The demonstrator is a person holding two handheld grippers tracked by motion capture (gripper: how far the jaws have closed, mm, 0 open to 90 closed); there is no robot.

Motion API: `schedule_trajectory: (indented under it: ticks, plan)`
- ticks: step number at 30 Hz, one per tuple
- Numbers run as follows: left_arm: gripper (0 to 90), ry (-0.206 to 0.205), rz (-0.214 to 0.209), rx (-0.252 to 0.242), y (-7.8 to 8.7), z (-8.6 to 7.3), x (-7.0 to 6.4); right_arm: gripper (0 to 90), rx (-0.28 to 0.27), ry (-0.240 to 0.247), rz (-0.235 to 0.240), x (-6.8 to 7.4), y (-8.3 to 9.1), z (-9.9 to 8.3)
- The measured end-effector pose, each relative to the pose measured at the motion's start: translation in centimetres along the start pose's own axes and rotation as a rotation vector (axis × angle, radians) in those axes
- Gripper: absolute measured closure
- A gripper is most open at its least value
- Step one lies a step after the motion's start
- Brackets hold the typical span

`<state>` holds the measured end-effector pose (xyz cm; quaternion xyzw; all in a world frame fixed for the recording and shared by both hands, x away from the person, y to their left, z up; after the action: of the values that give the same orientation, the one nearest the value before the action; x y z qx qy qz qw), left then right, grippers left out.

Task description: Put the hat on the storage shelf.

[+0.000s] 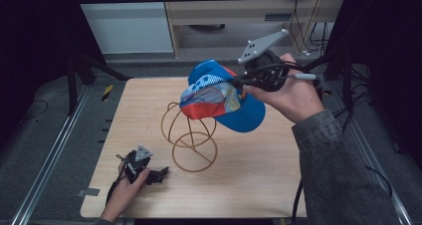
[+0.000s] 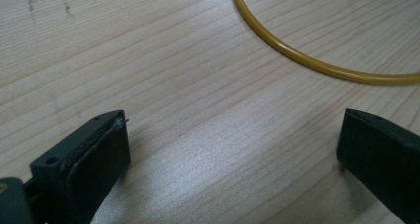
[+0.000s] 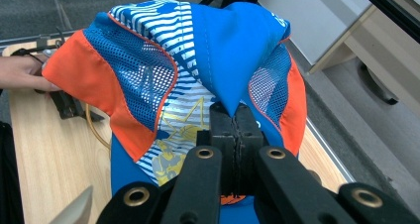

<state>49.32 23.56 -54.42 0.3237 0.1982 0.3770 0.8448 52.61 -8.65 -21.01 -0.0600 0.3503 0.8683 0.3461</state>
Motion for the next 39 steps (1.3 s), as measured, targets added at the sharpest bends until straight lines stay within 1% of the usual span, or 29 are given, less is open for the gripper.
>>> schedule_trajectory:
  ticks: [1, 3, 4, 14, 25, 39]
  plan:
    - [0.0, -0.001, 0.000, 0.001, 0.0, 0.0, 0.0, 90.0, 0.001, 0.012, 0.002, 0.3, -0.4, 0.3]
    - [0.0, -0.002, 0.000, 0.001, 0.0, 0.0, 0.0, 90.0, 0.000, 0.013, 0.003, 0.5, -0.6, 0.4]
    - [0.0, 0.000, 0.000, 0.001, 0.0, 0.0, 0.0, 90.0, -0.006, 0.021, 0.008, 0.8, -1.0, 0.7]
    - [0.0, -0.002, -0.001, 0.001, 0.0, 0.0, 0.0, 90.0, -0.009, 0.030, 0.031, 1.7, -2.3, 1.4]
    - [0.0, -0.002, -0.001, 0.001, 0.0, 0.0, 0.0, 90.0, -0.006, 0.031, 0.036, 1.9, -3.1, 2.1]
    - [0.0, -0.002, -0.001, 0.000, 0.0, 0.0, 0.0, 90.0, -0.009, 0.039, 0.045, 2.7, -4.0, 2.9]
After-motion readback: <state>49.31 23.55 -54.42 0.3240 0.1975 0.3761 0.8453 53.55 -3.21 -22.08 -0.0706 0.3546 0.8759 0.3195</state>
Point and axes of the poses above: each handheld gripper's, and its own axes: y roughly backward along the jaws, z roughly out of its top, x roughly to its left, the point moved 5 cm from there along -y, roughly forward along the jaws, and after that the axes turned 9 degrees about -z, right-handed, at the moved point
